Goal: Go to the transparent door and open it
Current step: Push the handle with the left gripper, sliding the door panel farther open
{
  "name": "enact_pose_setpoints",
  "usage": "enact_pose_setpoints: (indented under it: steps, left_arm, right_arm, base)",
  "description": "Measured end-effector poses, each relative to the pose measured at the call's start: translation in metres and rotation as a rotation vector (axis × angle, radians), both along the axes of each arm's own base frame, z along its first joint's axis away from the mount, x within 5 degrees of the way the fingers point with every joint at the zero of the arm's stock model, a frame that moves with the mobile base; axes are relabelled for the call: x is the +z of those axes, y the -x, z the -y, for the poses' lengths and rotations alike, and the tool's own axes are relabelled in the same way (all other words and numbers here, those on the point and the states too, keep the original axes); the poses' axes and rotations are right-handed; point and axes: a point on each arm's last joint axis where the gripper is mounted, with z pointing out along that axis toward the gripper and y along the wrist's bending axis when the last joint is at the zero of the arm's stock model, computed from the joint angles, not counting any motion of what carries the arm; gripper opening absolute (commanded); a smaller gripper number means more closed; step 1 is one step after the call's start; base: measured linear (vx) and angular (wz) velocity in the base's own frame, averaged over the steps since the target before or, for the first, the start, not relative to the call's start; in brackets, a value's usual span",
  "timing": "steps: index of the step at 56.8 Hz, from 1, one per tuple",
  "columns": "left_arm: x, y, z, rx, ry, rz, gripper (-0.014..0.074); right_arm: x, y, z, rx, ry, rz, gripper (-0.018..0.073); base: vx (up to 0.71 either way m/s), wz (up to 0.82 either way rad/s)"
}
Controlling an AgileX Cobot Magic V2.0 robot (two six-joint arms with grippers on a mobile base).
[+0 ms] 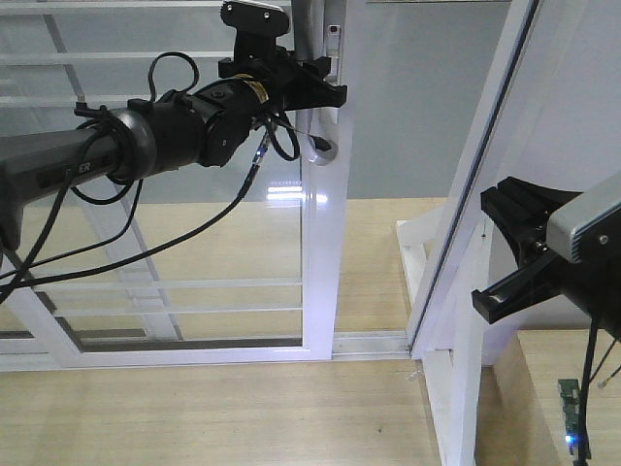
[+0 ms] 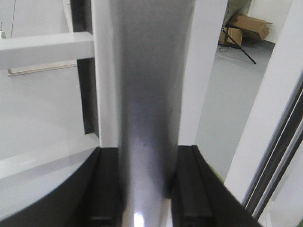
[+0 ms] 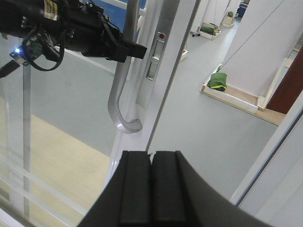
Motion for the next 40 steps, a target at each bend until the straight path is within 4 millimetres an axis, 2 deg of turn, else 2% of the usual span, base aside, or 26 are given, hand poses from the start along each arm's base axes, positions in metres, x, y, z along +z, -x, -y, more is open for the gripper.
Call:
enact_pose_setpoints:
  steps: [16, 40]
  left_arm:
    - [0.007, 0.000, -0.009, 0.017, -0.026, -0.044, -0.0003]
    - [0.025, -0.003, -0.052, 0.105, -0.084, -0.167, -0.0003]
  right_arm:
    - [0.000, 0.000, 0.000, 0.000, 0.000, 0.000, -0.0005]
    - [0.000, 0.000, 0.000, 0.000, 0.000, 0.000, -0.0005]
  base:
    - [0.00, 0.00]
    - [0.00, 0.00]
